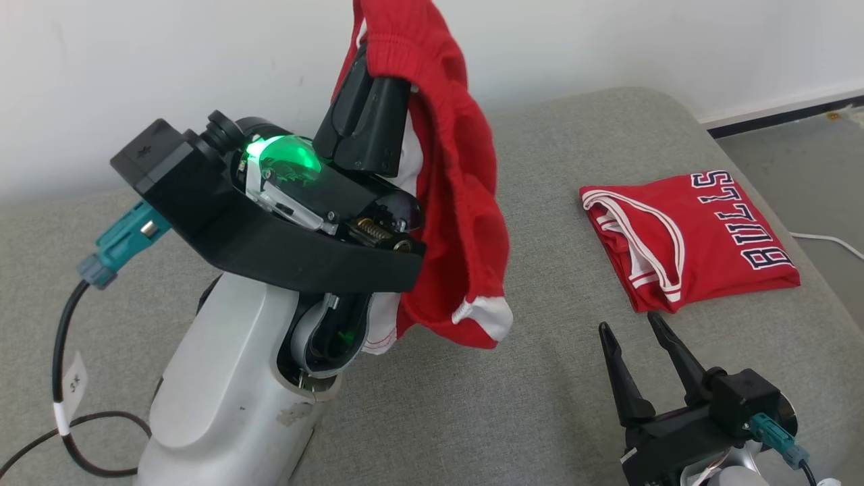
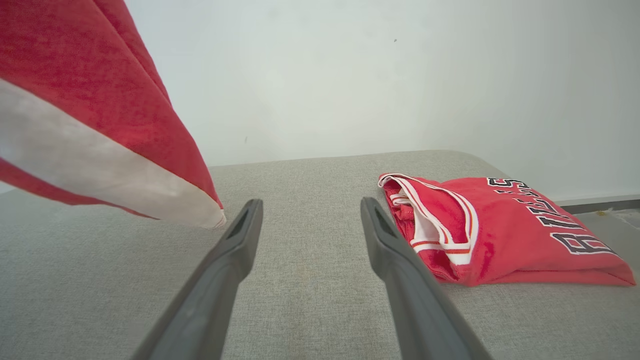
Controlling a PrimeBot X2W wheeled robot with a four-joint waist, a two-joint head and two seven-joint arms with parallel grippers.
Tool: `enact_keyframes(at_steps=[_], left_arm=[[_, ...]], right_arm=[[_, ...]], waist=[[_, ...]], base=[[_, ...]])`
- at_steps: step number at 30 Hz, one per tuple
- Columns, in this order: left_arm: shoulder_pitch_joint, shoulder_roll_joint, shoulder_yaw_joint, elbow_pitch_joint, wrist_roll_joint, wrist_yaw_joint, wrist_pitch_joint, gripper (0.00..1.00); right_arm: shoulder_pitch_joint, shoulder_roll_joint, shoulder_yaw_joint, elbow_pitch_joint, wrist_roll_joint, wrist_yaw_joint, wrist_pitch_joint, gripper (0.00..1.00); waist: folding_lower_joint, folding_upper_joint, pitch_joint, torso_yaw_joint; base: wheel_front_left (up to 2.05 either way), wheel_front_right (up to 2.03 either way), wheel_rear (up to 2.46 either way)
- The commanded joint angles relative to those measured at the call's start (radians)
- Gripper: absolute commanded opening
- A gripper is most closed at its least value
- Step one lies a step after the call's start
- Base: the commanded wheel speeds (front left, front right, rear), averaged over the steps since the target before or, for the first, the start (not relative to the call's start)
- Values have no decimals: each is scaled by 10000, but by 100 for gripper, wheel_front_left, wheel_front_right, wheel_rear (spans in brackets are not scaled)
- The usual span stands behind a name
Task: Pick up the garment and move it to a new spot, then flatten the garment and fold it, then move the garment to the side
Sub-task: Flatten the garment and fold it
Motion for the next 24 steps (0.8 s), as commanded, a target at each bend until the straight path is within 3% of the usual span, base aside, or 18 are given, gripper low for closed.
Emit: enact_keyframes(at_steps=[1,5,10,15,23,24], left_arm=[[-127,13,-62,-137,-225,-50,1,0],[385,26,135,255,-159,23,1,0],[1491,317,933,1793,1304,181,1,0],[2455,916,1827,3328,2388,651,1,0],[3122,1422,2650,4916,3184,1485,6,0],[3113,1446,2637,5234,3194,1467,52,33]], right_arm=[[-88,26,51,7,-9,-23,-40,100],[-175,82,142,14,17,-23,-40,100],[-187,90,136,6,65,-23,-41,100],[-84,48,53,-17,77,-23,-40,100],[-6,-10,81,-26,70,-23,-40,100],[-3,-16,107,-18,75,-23,-41,100]], waist=[[0,0,27,69],[0,0,83,116],[0,0,145,195],[0,0,208,298],[0,0,196,453],[0,0,182,465]], base=[[0,0,0],[0,0,0],[0,0,0],[0,0,0],[0,0,0],[0,0,0]])
